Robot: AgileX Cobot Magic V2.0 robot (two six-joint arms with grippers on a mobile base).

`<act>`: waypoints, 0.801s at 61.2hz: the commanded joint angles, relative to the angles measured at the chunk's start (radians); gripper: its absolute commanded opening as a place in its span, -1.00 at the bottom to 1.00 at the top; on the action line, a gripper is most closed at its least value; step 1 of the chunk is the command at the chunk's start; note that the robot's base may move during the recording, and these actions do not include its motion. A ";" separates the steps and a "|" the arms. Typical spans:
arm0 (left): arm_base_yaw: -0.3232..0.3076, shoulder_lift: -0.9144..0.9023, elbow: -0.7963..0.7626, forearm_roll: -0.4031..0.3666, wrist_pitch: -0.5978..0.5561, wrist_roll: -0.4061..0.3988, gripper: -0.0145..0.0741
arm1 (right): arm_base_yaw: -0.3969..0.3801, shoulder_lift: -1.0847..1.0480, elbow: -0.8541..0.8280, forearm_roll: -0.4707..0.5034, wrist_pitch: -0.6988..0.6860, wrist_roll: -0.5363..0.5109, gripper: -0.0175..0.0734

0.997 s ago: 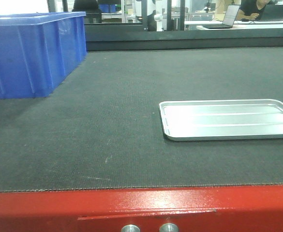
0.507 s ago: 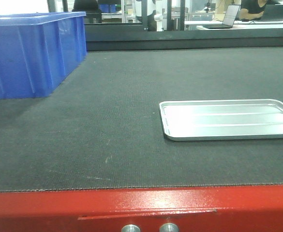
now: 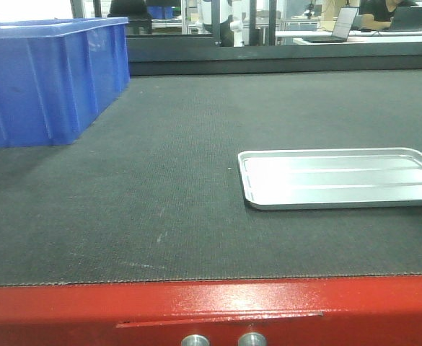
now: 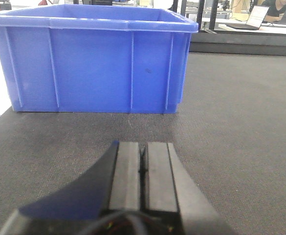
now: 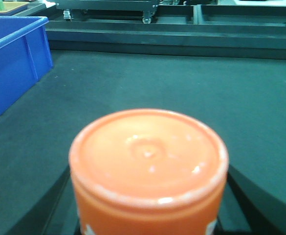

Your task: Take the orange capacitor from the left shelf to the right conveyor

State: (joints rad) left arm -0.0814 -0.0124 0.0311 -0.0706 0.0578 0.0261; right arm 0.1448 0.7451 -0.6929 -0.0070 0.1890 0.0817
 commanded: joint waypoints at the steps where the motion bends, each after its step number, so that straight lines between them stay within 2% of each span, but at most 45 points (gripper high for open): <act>1: 0.001 -0.011 -0.004 -0.003 -0.088 -0.002 -0.96 | 0.026 0.116 -0.038 0.007 -0.237 -0.003 -0.37; 10: 0.001 -0.011 -0.004 -0.003 -0.088 -0.002 -0.96 | 0.105 0.298 -0.025 0.007 -0.416 -0.003 -0.37; 16: 0.001 -0.011 -0.004 -0.003 -0.088 -0.002 -0.96 | 0.128 0.408 0.006 0.000 -0.545 -0.003 -0.37; 32: 0.001 -0.011 -0.004 -0.003 -0.088 -0.002 -0.96 | 0.128 0.649 0.139 -0.043 -0.956 -0.003 -0.37; 49: 0.001 -0.011 -0.004 -0.003 -0.088 -0.002 -0.96 | 0.113 0.865 0.170 -0.089 -1.215 -0.003 -0.37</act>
State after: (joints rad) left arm -0.0814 -0.0124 0.0311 -0.0706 0.0578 0.0261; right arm 0.2718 1.6015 -0.5059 -0.0830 -0.8631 0.0817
